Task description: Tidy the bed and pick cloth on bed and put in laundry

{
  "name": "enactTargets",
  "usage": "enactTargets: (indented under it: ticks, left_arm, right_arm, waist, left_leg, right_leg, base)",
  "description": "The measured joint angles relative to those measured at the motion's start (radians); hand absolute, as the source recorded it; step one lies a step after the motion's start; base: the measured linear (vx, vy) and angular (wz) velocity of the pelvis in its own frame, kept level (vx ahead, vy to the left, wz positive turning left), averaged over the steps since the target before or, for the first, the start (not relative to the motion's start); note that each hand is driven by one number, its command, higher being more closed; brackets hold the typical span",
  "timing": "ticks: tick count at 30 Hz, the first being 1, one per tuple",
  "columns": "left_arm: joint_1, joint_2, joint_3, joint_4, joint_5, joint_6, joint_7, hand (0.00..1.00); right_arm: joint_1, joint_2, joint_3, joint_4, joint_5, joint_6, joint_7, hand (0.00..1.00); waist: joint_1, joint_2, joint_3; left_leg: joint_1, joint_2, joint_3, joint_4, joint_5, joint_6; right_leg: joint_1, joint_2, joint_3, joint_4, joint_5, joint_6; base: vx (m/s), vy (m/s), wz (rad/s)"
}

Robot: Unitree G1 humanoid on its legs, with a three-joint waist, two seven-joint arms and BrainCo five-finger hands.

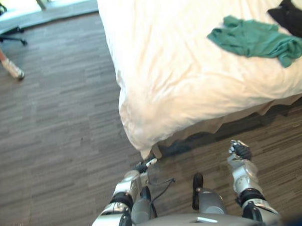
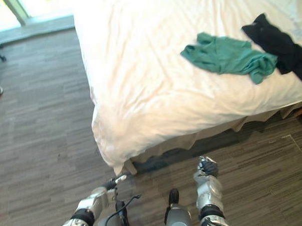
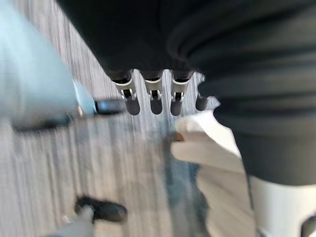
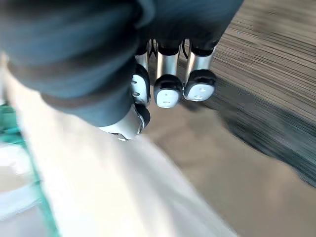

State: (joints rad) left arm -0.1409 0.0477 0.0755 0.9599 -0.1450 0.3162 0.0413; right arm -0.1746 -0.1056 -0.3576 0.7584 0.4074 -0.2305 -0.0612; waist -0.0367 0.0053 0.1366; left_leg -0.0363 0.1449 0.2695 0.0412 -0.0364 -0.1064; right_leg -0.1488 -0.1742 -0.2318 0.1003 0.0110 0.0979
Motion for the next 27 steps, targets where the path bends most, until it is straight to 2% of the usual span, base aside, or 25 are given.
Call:
enactTargets:
  ticks: [2,4,6,8,10,12,13,14,15,16,17,18,19,20,22,23,25,27]
  left_arm:
    - [0.048,0.023,-0.011,-0.002,0.018,0.008,-0.001,0.0]
    - [0.09,0.04,-0.036,-0.006,0.022,0.006,-0.01,0.0]
    - [0.141,0.049,-0.053,-0.014,0.051,-0.003,-0.022,0.0]
    - [0.18,0.053,-0.085,-0.016,0.058,-0.023,-0.022,0.0]
    - [0.201,0.061,-0.119,-0.034,0.058,-0.056,-0.022,0.0]
    - [0.19,0.058,-0.159,-0.034,0.057,-0.067,-0.024,0.0]
    - [0.164,0.051,-0.19,-0.035,0.055,-0.069,-0.029,0.0]
    - [0.146,0.049,-0.198,-0.035,0.053,-0.07,-0.033,0.0]
    - [0.096,0.037,-0.202,-0.034,0.034,-0.07,-0.034,0.0]
    - [0.03,0.019,-0.215,-0.035,0.01,-0.069,-0.034,0.0]
    - [-0.001,0.019,-0.223,-0.036,-0.001,-0.069,-0.034,0.0]
    - [-0.079,0.02,-0.222,-0.039,-0.026,-0.073,-0.033,0.0]
    - [-0.105,0.02,-0.222,-0.045,-0.035,-0.076,-0.034,0.0]
    - [-0.168,0.008,-0.215,-0.066,-0.043,-0.089,-0.026,0.0]
    - [-0.197,-0.002,-0.206,-0.076,-0.064,-0.093,-0.011,0.0]
    - [-0.244,-0.029,-0.183,-0.078,-0.083,-0.098,0.005,0.0]
    - [-0.278,-0.06,-0.165,-0.084,-0.098,-0.103,0.013,0.0]
    - [-0.308,-0.111,-0.122,-0.112,-0.113,-0.102,0.038,0.0]
  right_arm:
    - [0.006,-0.014,0.037,-0.146,-0.001,-0.003,-0.028,1.0]
    - [0.014,-0.025,0.064,-0.3,-0.001,-0.003,-0.025,1.0]
    - [0.012,-0.026,0.108,-0.44,0.003,0.013,0.025,1.0]
    - [0.01,-0.029,0.166,-0.507,0.005,0.041,0.093,1.0]
    - [-0.021,-0.03,0.246,-0.535,0.047,0.107,0.192,1.0]
    - [-0.082,-0.031,0.296,-0.534,0.096,0.164,0.251,1.0]
    - [-0.161,-0.032,0.32,-0.518,0.129,0.197,0.273,1.0]
    - [-0.213,-0.034,0.33,-0.508,0.146,0.209,0.277,1.0]
    - [-0.345,-0.04,0.345,-0.475,0.191,0.23,0.284,1.0]
    - [-0.492,-0.059,0.365,-0.435,0.233,0.238,0.28,1.0]
    - [-0.557,-0.069,0.371,-0.418,0.249,0.24,0.276,1.0]
    - [-0.678,-0.074,0.371,-0.389,0.269,0.239,0.265,1.0]
    - [-0.723,-0.078,0.368,-0.382,0.278,0.239,0.258,1.0]
    - [-0.808,-0.058,0.367,-0.402,0.297,0.225,0.235,1.0]
    - [-0.824,-0.05,0.366,-0.43,0.317,0.217,0.214,1.0]
    - [-0.836,-0.048,0.363,-0.453,0.333,0.212,0.18,1.0]
    - [-0.855,-0.027,0.347,-0.466,0.349,0.212,0.138,1.0]
    - [-0.89,0.007,0.325,-0.471,0.377,0.2,0.063,1.0]
  waist:
    - [-0.007,0.001,-0.007]
    - [-0.007,0.003,-0.022]
    - [-0.004,0.0,-0.025]
    - [-0.001,-0.005,-0.037]
    - [0.005,-0.003,-0.038]
    - [0.015,0.012,-0.028]
    - [0.02,0.026,-0.008]
    - [0.02,0.033,0.011]
    - [0.022,0.054,0.062]
    - [0.026,0.082,0.113]
    - [0.026,0.081,0.138]
    - [0.032,0.082,0.202]
    - [0.035,0.089,0.229]
    - [0.041,0.083,0.297]
    - [0.046,0.068,0.327]
    - [0.05,0.053,0.36]
    - [0.052,0.051,0.374]
    - [0.051,0.061,0.383]
  left_leg:
    - [0.027,-0.006,-0.001,-0.008,0.0,0.0]
    - [0.048,-0.014,-0.004,-0.013,0.0,0.0]
    - [0.091,-0.021,-0.004,-0.024,0.0,0.0]
    - [0.107,-0.026,-0.007,-0.024,0.0,0.0]
    - [0.107,-0.028,-0.018,-0.021,0.0,0.001]
    - [0.098,-0.037,-0.031,-0.018,0.0,0.01]
    - [0.067,-0.044,-0.038,0.005,-0.018,0.007]
    - [0.047,-0.048,-0.045,0.019,-0.027,0.006]
    - [-0.006,-0.055,-0.074,0.041,-0.04,0.009]
    - [-0.072,-0.055,-0.089,0.054,-0.033,0.008]
    - [-0.095,-0.066,-0.094,0.054,-0.024,0.001]
    - [-0.141,-0.078,-0.105,0.053,0.014,0.002]
    - [-0.166,-0.077,-0.112,0.052,0.031,0.001]
    - [-0.248,-0.069,-0.115,0.051,0.082,0.005]
    - [-0.305,-0.065,-0.115,0.072,0.096,0.008]
    - [-0.374,-0.06,-0.116,0.112,0.102,0.016]
    - [-0.44,-0.054,-0.118,0.143,0.102,0.017]
    - [-0.524,-0.043,-0.115,0.184,0.098,0.017]
  right_leg:
    - [0.037,0.002,-0.001,-0.025,0.009,0.014]
    - [0.068,-0.001,-0.001,-0.052,0.02,0.026]
    - [0.12,-0.002,-0.001,-0.079,0.027,0.029]
    - [0.145,-0.003,-0.001,-0.099,0.033,0.027]
    - [0.154,-0.003,-0.004,-0.11,0.043,0.024]
    - [0.141,-0.011,-0.004,-0.108,0.045,0.021]
    - [0.106,-0.023,-0.003,-0.087,0.033,0.015]
    - [0.088,-0.03,-0.003,-0.076,0.032,0.014]
    - [0.046,-0.04,-0.004,-0.061,0.031,0.013]
    - [-0.046,-0.054,-0.003,0.091,0.015,-0.003]
    - [-0.087,-0.067,-0.008,0.145,-0.019,-0.006]
    - [-0.149,-0.08,-0.02,0.177,-0.049,-0.018]
    - [-0.177,-0.08,-0.024,0.185,-0.05,-0.021]
    - [-0.28,-0.086,-0.03,0.246,-0.056,-0.03]
    - [-0.348,-0.096,-0.029,0.304,-0.069,-0.043]
    - [-0.422,-0.108,-0.029,0.361,-0.079,-0.058]
    - [-0.486,-0.11,-0.029,0.394,-0.082,-0.062]
    - [-0.572,-0.111,-0.028,0.432,-0.082,-0.062]
  base:
    - [0.09,0.027,0.05]
    - [0.04,0.027,0.06]
    - [0.03,0.039,0.01]
    - [-0.01,0.01,0.03]
    - [-0.07,0.006,0.05]
    - [-0.14,0.014,0.0]
    - [-0.19,0.028,-0.02]
    - [-0.26,0.026,-0.07]
    - [-0.26,-0.007,0.02]
    - [-0.26,-0.013,0.14]
    - [-0.18,-0.047,0.27]
    - [-0.14,-0.045,0.26]
    - [-0.23,-0.139,0.26]
    - [-0.19,-0.148,0.21]
    - [-0.1,-0.156,0.22]
    - [-0.03,-0.142,0.22]
    - [-0.02,-0.148,0.11]
    - [-0.01,-0.108,-0.02]
